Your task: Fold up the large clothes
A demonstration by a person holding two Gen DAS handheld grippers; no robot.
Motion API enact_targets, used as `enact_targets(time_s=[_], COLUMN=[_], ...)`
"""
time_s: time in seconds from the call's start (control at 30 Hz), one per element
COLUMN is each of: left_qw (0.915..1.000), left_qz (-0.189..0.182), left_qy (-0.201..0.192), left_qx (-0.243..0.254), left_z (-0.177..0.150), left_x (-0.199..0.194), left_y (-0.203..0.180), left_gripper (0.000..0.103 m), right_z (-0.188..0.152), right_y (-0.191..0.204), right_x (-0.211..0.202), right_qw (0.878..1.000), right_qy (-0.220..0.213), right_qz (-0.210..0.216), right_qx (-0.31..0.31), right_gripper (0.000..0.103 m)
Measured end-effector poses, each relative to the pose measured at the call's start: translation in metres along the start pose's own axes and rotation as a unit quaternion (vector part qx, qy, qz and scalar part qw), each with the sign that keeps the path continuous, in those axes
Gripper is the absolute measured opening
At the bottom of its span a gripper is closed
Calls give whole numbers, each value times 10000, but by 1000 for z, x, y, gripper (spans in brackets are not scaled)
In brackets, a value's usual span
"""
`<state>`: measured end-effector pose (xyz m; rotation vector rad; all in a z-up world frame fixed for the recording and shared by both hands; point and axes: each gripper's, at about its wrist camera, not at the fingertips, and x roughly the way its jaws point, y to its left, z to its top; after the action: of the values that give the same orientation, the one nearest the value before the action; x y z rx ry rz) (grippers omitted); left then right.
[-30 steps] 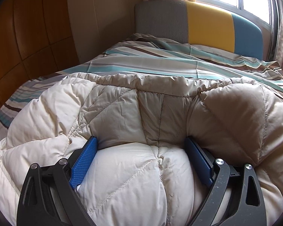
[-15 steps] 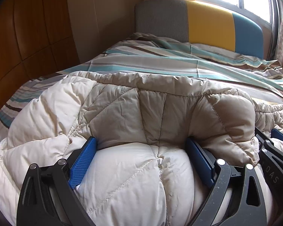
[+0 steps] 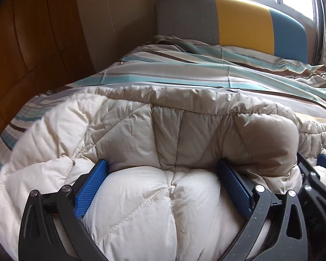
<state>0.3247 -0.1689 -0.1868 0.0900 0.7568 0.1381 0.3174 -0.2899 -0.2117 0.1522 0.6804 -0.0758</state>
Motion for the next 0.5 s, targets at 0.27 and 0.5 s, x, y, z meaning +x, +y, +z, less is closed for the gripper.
enact_targets(time_s=[0.27, 0.5], left_qw=[9979, 9991], left_qz=[-238, -114], left_qy=[557, 387], left_qx=[231, 118], left_z=[12, 47], left_x=[-1, -23], left_y=[5, 61], left_gripper=[100, 100], right_z=[12, 35], right_y=[-8, -64], right_x=[-3, -65], right_qw=[9988, 9988], right_qy=[349, -185], right_qz=[333, 259], right_qx=[96, 382], right_gripper=[67, 68])
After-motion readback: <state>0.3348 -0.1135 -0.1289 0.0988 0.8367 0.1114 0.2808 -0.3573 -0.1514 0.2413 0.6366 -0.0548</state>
